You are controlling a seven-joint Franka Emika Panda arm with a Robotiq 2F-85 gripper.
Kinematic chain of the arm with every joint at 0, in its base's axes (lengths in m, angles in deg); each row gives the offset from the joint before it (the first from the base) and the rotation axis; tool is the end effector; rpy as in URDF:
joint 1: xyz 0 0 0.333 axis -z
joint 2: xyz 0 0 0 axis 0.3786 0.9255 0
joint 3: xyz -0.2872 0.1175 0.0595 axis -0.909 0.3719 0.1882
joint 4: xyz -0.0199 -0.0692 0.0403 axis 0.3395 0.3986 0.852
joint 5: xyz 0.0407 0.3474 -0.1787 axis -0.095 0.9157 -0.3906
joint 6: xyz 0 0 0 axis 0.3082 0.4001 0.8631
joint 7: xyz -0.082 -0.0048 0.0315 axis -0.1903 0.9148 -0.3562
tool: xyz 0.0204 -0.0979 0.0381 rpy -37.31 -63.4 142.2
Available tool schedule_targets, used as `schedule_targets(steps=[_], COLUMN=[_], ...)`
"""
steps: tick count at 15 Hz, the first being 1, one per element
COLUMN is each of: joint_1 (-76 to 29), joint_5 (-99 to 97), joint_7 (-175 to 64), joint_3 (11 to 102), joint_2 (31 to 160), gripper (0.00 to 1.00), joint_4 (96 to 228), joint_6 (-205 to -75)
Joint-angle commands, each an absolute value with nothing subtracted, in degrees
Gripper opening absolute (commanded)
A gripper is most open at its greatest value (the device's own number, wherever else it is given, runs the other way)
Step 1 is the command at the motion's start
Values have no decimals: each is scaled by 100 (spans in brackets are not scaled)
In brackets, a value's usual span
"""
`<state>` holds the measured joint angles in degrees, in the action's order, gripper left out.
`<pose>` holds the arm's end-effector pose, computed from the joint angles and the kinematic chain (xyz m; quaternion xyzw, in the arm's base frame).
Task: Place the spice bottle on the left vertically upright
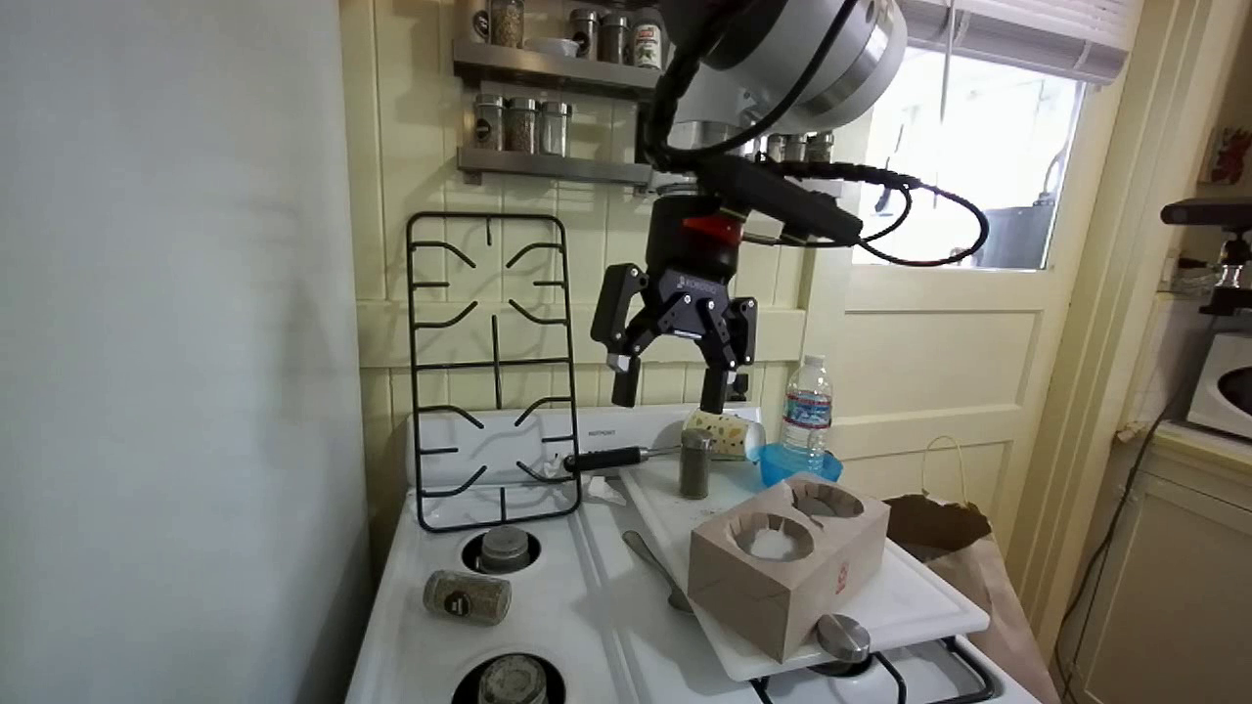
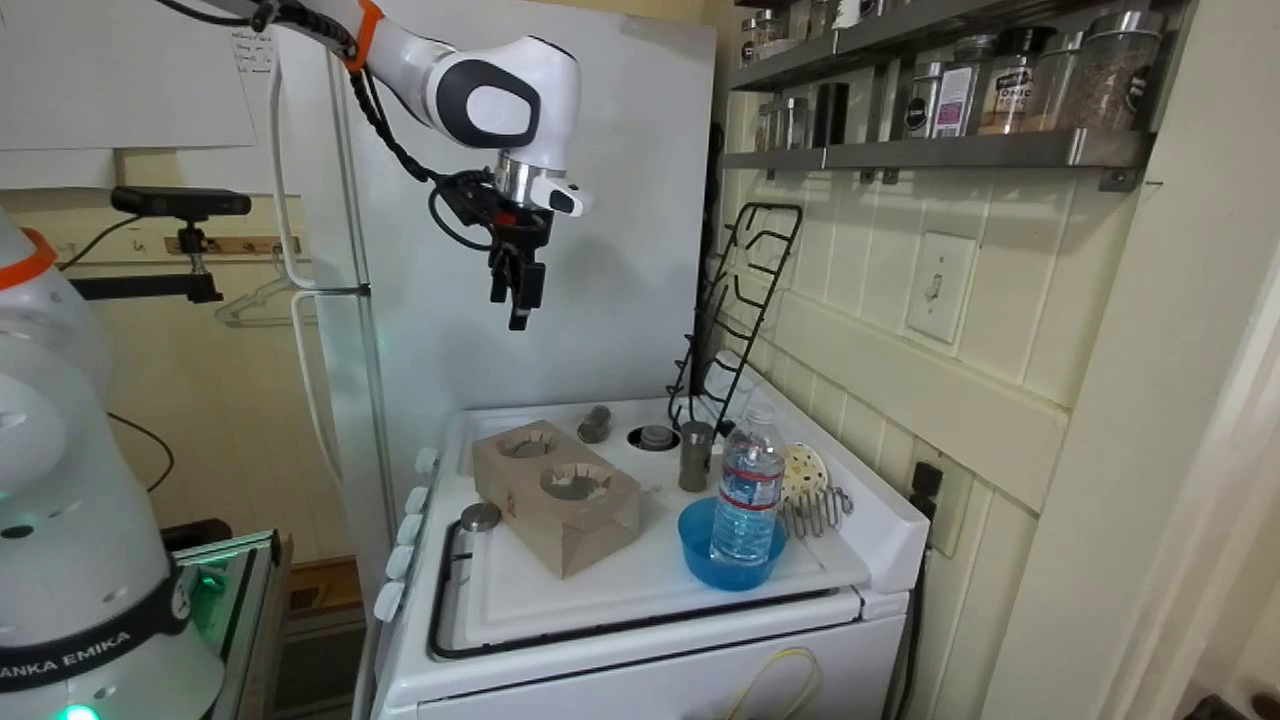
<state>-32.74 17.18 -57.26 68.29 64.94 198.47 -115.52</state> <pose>0.4336 0.1684 0.4581 -0.9921 -0.0498 0.0675 0.0933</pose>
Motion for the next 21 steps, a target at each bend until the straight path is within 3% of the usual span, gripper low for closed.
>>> schedule_targets(steps=[1,5,14,21], joint_1=[-3226,-3223,-3363,-4058], joint_5=[1727,1717,-1408,-2681], joint_7=[-5717,-5607,-6721,-7162], joint_3=[6872,6854,7703,7831], joint_2=[6494,6587,7622,9584], gripper=[100,100,100,100], joint_4=[19839,19716,17684,15561], joint_6=[-11540,-11583,-11561,-10047])
